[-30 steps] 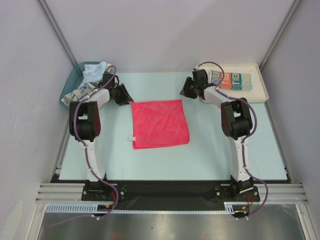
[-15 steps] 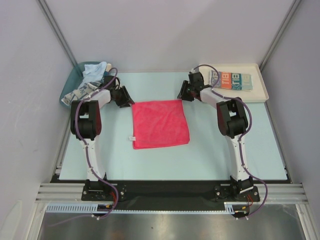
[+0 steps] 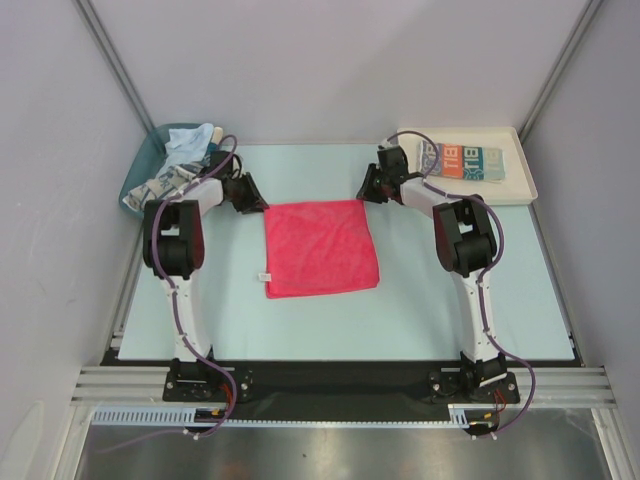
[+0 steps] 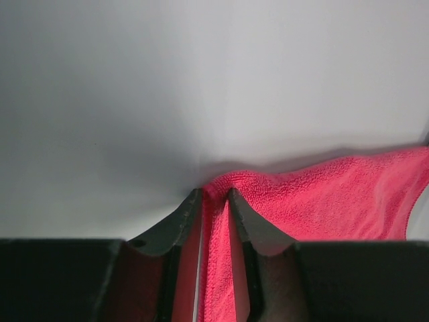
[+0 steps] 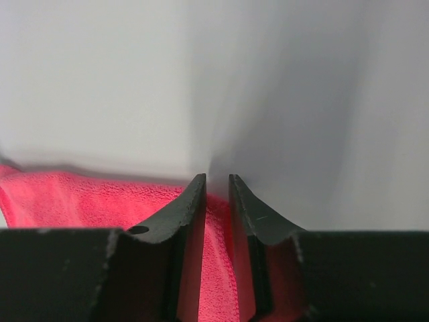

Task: Fold and stack the towels
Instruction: Fold the towel

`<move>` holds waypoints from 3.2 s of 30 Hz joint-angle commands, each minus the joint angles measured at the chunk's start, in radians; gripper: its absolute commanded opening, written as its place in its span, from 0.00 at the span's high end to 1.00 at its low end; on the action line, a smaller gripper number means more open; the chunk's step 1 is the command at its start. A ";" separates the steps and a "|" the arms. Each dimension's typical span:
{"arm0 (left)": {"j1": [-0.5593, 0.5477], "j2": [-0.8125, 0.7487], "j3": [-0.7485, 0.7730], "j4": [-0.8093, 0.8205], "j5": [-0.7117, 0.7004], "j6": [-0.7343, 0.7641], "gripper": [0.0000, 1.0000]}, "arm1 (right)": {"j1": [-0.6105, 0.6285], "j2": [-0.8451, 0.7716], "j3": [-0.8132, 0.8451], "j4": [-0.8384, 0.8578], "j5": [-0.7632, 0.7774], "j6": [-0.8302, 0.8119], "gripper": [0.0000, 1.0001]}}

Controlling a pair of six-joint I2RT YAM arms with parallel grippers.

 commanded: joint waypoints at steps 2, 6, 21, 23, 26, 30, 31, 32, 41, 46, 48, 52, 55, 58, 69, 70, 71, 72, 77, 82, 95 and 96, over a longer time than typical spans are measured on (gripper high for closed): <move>-0.011 0.026 0.034 0.001 0.015 0.034 0.76 | 0.000 -0.037 -0.025 -0.036 -0.001 -0.018 0.80; -0.017 0.019 0.036 0.027 0.031 0.031 0.90 | -0.011 -0.038 -0.012 -0.030 -0.001 -0.021 0.92; -0.028 -0.135 -0.015 0.234 0.009 0.009 1.00 | -0.029 -0.212 -0.067 0.107 0.048 -0.072 0.97; -0.026 -0.153 -0.016 0.223 -0.008 0.015 1.00 | -0.028 -0.239 -0.081 0.118 0.056 -0.076 0.97; -0.026 -0.170 -0.026 0.218 -0.018 0.020 1.00 | -0.029 -0.262 -0.104 0.124 0.062 -0.081 0.98; -0.026 -0.194 -0.062 0.228 -0.005 0.017 1.00 | -0.028 -0.298 -0.143 0.125 0.067 -0.079 0.98; -0.026 -0.204 -0.088 0.244 -0.004 0.014 1.00 | -0.029 -0.305 -0.156 0.136 0.067 -0.079 0.98; -0.026 -0.219 -0.102 0.249 0.001 0.006 1.00 | -0.029 -0.313 -0.181 0.139 0.067 -0.076 0.98; -0.030 -0.287 -0.204 0.249 -0.004 -0.012 1.00 | -0.021 -0.361 -0.258 0.139 0.062 -0.056 0.97; -0.030 -0.253 -0.178 0.223 -0.005 0.008 1.00 | -0.006 -0.256 -0.149 0.107 0.048 -0.072 0.84; -0.030 -0.245 -0.167 0.218 -0.002 0.006 1.00 | -0.006 -0.192 -0.112 0.101 0.039 -0.070 0.78; -0.030 -0.230 -0.154 0.220 -0.002 0.005 1.00 | -0.005 -0.106 -0.002 0.075 0.029 -0.068 0.68; -0.030 -0.221 -0.145 0.215 -0.004 0.009 1.00 | -0.001 -0.058 0.046 0.041 0.030 -0.061 0.64; -0.030 -0.211 -0.136 0.209 -0.004 0.015 1.00 | 0.003 -0.029 0.075 0.018 0.048 -0.061 0.60; -0.030 -0.185 -0.108 0.203 -0.005 0.021 1.00 | 0.008 0.047 0.144 -0.009 0.045 -0.059 0.58; -0.030 -0.184 -0.104 0.202 -0.005 0.022 1.00 | 0.008 0.054 0.153 -0.011 0.047 -0.061 0.59; -0.030 -0.182 -0.102 0.200 -0.005 0.022 1.00 | 0.008 0.057 0.156 -0.011 0.048 -0.059 0.59; -0.030 -0.182 -0.101 0.200 -0.005 0.022 1.00 | 0.008 0.055 0.158 -0.011 0.047 -0.058 0.59; -0.030 -0.175 -0.092 0.194 -0.004 0.028 1.00 | 0.009 0.070 0.190 -0.023 0.047 -0.059 0.61; -0.028 -0.168 -0.084 0.188 -0.004 0.032 1.00 | 0.009 0.090 0.213 -0.036 0.039 -0.059 0.64; -0.028 -0.159 -0.079 0.194 0.004 0.028 1.00 | 0.012 0.097 0.204 -0.036 0.039 -0.061 0.70; -0.028 -0.158 -0.078 0.194 0.007 0.029 1.00 | 0.014 0.100 0.209 -0.037 0.039 -0.061 0.72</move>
